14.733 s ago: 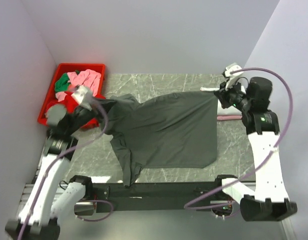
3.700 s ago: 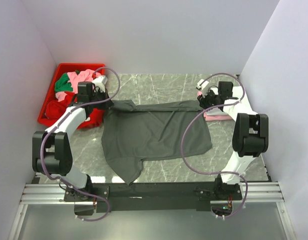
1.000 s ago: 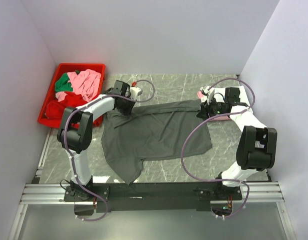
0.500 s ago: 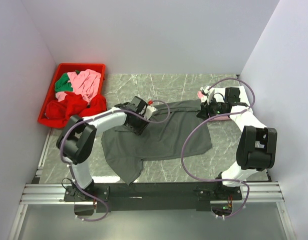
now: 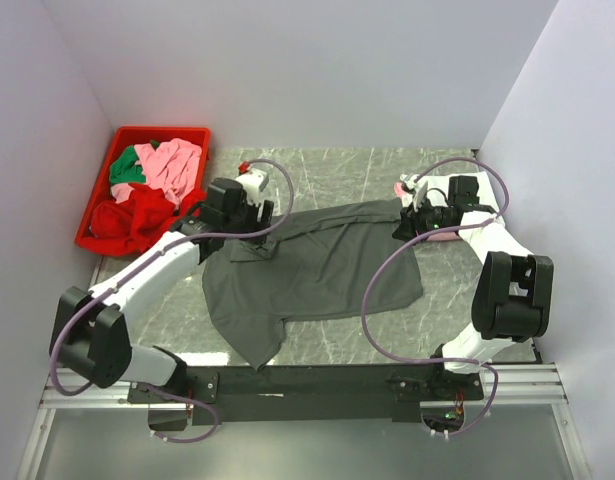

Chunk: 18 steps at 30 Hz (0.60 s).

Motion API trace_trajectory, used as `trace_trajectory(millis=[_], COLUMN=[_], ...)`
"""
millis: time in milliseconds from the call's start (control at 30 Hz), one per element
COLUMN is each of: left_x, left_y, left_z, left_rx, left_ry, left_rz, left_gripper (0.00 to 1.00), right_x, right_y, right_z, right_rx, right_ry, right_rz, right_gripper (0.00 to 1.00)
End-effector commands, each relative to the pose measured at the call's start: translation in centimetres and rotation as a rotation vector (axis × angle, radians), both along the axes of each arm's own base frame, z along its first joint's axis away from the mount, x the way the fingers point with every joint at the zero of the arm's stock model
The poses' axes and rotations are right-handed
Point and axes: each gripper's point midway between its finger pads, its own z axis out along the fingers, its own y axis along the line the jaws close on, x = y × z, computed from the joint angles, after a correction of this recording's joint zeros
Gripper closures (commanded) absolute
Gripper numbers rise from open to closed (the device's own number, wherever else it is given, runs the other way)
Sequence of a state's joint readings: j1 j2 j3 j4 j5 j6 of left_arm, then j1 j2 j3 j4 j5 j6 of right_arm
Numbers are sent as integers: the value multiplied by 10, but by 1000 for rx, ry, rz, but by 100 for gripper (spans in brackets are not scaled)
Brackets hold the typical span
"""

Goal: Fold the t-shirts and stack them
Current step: Fold the tshirt

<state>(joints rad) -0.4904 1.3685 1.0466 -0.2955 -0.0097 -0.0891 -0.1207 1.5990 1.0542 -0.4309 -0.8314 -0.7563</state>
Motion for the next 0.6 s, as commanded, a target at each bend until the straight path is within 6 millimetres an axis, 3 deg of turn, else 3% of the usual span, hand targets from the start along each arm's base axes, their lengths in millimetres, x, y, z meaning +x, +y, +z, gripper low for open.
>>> trace_trajectory(millis=[0,133,200,233,300,367,400,567], left_x=[-10,-5,2,9,5,10,11,19], left_y=[-10,-4,3,1,-1,-13,-15,-35], left_z=[-24,-36,-56,-56,-87,-90,-99,-100], left_rx=[-40,-21,17,39,96,106,121,77], left_ry=[80,83,142,142,248,269,291,309], left_rz=[-42,-5,11,-11,-47,-94,-98,-109], left_gripper=[25,27,36,39,50,58,59,61], right_x=[4,8,9,9,9,8,7,8], right_y=[0,1,4,6,8,11,12,14], right_z=[18,14,13,13,11,10,8,8], right_rx=[-9,-2,5,9,8,0,-2,-1], right_ry=[-55,-31,-11,-5,1,6,12,13], right_rz=[12,13,17,20,20,24,26,26], right_gripper=[52,52,52,52,51,52,52,52])
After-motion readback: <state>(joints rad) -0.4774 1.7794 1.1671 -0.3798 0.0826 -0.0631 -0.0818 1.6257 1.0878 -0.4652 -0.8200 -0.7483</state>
